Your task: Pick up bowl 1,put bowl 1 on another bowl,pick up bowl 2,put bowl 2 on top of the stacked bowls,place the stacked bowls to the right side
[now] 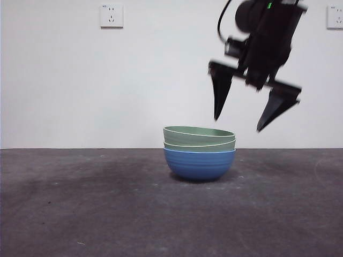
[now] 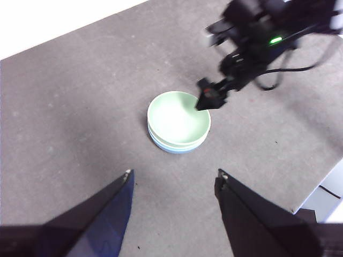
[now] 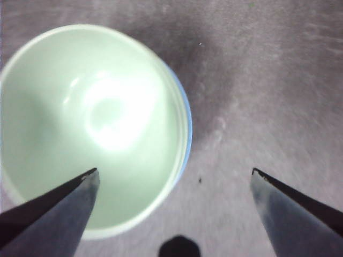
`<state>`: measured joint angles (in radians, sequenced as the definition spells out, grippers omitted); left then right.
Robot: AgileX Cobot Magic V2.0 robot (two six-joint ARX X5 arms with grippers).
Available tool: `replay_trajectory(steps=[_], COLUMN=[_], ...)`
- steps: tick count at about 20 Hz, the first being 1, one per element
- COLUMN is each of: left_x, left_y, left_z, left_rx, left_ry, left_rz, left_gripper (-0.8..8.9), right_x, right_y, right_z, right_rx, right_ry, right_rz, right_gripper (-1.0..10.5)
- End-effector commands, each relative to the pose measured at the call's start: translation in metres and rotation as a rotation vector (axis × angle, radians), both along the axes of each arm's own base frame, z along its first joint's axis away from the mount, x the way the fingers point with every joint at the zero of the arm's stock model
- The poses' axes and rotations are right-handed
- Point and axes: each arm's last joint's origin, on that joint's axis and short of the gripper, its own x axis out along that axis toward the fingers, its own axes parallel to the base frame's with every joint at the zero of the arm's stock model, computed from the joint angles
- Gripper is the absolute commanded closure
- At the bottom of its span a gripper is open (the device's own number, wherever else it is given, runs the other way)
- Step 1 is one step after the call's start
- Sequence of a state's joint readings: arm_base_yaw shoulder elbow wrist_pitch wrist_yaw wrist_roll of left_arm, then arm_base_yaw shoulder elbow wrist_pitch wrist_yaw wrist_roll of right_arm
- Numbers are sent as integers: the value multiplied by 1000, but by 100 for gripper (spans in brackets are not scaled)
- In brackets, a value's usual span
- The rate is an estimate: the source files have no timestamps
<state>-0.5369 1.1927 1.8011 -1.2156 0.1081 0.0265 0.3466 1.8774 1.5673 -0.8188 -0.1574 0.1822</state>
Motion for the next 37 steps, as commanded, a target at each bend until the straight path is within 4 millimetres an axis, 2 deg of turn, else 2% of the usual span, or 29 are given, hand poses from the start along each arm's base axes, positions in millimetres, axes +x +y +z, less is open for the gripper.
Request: replay_trajectory(steps=[1, 7, 12, 16, 22, 32, 34, 37], left_x=[-3, -3, -3, -3, -3, -3, -3, -3], left_y=[1, 2, 2, 2, 2, 2, 2, 2], left_z=[0, -1, -1, -1, -1, -1, -1, -1], left_rx=[8, 15, 15, 15, 15, 17, 17, 17], left_ry=[1, 14, 13, 13, 13, 14, 13, 12], left_rz=[-10, -11, -10, -10, -10, -9, -9, -8], left_gripper=[553, 553, 553, 553, 553, 553, 553, 553], right_x=[10, 20, 24, 23, 23, 23, 20, 15], right_y=[4, 9, 12, 15, 15, 15, 10, -6], right_z=[-19, -44, -52, -52, -52, -51, -44, -19], right_rx=[5, 26, 64, 67, 66, 65, 62, 60], right_ry=[23, 63, 82, 72, 75, 74, 68, 24], right_rz=[-19, -19, 1, 8, 8, 12, 12, 0], right_gripper=[474, 488, 635, 806, 959, 958, 958, 959])
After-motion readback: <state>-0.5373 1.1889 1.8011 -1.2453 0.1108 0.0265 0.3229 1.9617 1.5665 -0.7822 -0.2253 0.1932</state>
